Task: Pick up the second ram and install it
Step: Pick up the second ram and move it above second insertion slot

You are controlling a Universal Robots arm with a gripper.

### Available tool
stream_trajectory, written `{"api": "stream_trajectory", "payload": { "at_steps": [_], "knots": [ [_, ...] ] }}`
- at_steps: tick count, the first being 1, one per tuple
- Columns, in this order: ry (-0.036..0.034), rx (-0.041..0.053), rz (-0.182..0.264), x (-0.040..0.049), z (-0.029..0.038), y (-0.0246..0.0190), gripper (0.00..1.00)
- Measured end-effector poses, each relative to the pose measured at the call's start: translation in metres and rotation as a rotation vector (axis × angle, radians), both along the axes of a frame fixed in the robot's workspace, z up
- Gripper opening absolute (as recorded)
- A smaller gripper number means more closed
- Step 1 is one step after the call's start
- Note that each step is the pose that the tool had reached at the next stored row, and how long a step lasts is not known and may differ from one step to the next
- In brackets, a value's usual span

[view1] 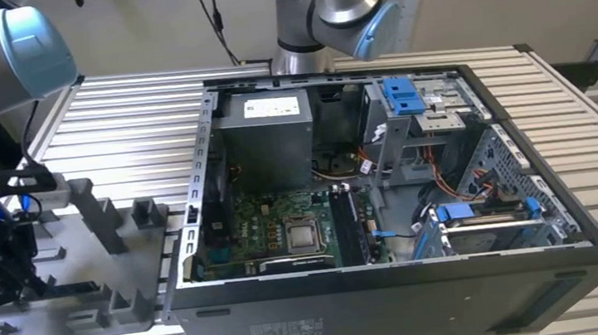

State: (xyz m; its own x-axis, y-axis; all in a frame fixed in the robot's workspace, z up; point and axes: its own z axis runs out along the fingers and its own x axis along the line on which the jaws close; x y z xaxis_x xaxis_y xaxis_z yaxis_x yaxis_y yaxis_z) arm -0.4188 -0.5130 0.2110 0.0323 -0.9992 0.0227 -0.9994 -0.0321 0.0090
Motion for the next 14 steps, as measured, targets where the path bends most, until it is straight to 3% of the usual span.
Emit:
{"api": "stream_trajectory", "payload": {
  "at_steps": [14],
  "knots": [
    [0.0001,0.0,0.0,-0.0001,0.004,0.0,0.14]
  ]
}}
